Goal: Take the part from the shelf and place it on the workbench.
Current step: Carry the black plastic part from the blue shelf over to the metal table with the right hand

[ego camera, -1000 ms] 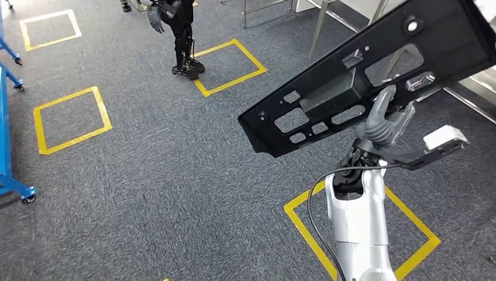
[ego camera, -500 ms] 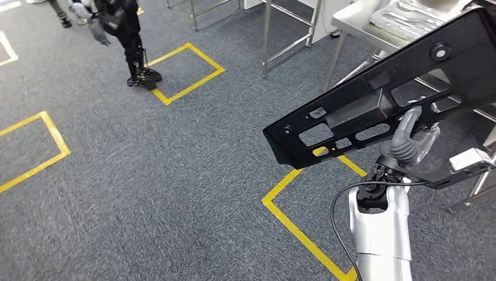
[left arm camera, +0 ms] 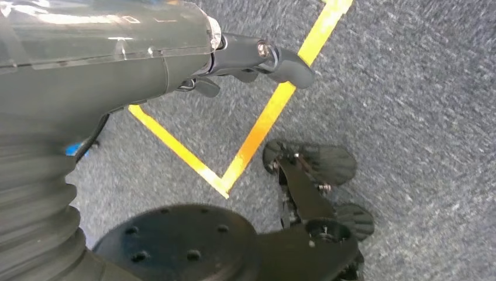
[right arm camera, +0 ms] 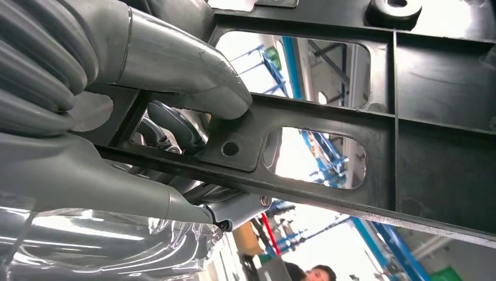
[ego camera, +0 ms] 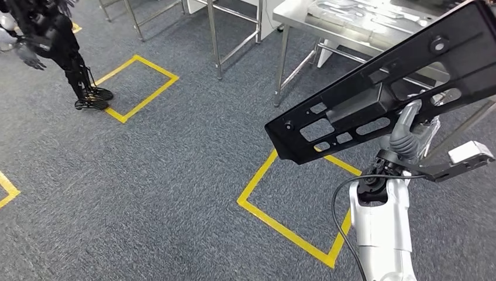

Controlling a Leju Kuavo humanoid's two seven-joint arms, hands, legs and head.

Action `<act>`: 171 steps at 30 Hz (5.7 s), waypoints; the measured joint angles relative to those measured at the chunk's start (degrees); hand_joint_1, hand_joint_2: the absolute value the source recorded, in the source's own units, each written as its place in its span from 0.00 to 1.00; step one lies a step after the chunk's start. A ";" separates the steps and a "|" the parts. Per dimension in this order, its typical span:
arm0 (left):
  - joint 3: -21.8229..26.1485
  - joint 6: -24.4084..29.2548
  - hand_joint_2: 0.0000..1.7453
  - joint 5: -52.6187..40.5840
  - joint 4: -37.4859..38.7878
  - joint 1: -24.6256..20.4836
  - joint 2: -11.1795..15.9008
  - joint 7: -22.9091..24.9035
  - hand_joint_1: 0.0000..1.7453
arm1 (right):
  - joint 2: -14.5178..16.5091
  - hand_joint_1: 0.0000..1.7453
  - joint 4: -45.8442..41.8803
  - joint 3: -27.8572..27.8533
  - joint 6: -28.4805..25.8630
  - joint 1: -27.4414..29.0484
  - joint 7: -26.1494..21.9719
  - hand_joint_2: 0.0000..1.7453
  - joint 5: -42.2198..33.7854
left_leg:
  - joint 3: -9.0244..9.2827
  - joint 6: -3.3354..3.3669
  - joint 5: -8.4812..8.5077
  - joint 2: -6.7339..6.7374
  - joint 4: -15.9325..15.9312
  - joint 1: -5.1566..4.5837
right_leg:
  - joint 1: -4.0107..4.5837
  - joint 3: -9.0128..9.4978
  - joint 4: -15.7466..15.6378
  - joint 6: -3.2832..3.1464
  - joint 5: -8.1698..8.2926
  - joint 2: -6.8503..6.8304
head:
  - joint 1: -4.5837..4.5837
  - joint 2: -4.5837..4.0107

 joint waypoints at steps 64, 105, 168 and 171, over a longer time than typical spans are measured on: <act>0.12 3.99 1.00 0.74 0.02 0.31 -0.17 3.33 0.00 | -1.77 1.00 6.55 4.02 -2.19 -2.92 -1.03 1.00 6.44 | -4.14 2.34 4.96 4.22 -1.17 -1.62 | 0.90 10.16 2.39 -0.18 -7.52 -6.52 | 0.00 0.00; -0.82 3.01 1.00 -1.24 0.03 0.44 -0.84 1.66 0.00 | -5.09 1.00 1.02 13.91 -5.58 -0.63 -1.82 1.00 5.07 | 5.81 -1.14 -3.79 9.82 -2.15 0.17 | -0.32 -1.17 0.94 1.03 0.13 -11.91 | 0.01 0.00; -1.07 6.38 1.00 -1.65 0.09 1.10 -0.98 4.84 0.00 | -6.36 1.00 4.40 10.83 -0.92 1.57 -0.23 1.00 7.91 | -7.73 2.51 7.03 3.84 0.44 -2.24 | 0.31 14.57 -2.07 0.29 -10.73 -6.81 | -0.09 0.00; -1.06 6.46 1.00 -1.55 0.09 0.54 -0.91 4.84 0.00 | -6.41 1.00 4.39 11.05 -0.79 1.36 -0.30 1.00 8.28 | -4.21 3.50 5.06 3.75 -1.35 -2.22 | -0.16 9.96 7.14 1.08 -6.59 -7.12 | -0.10 0.00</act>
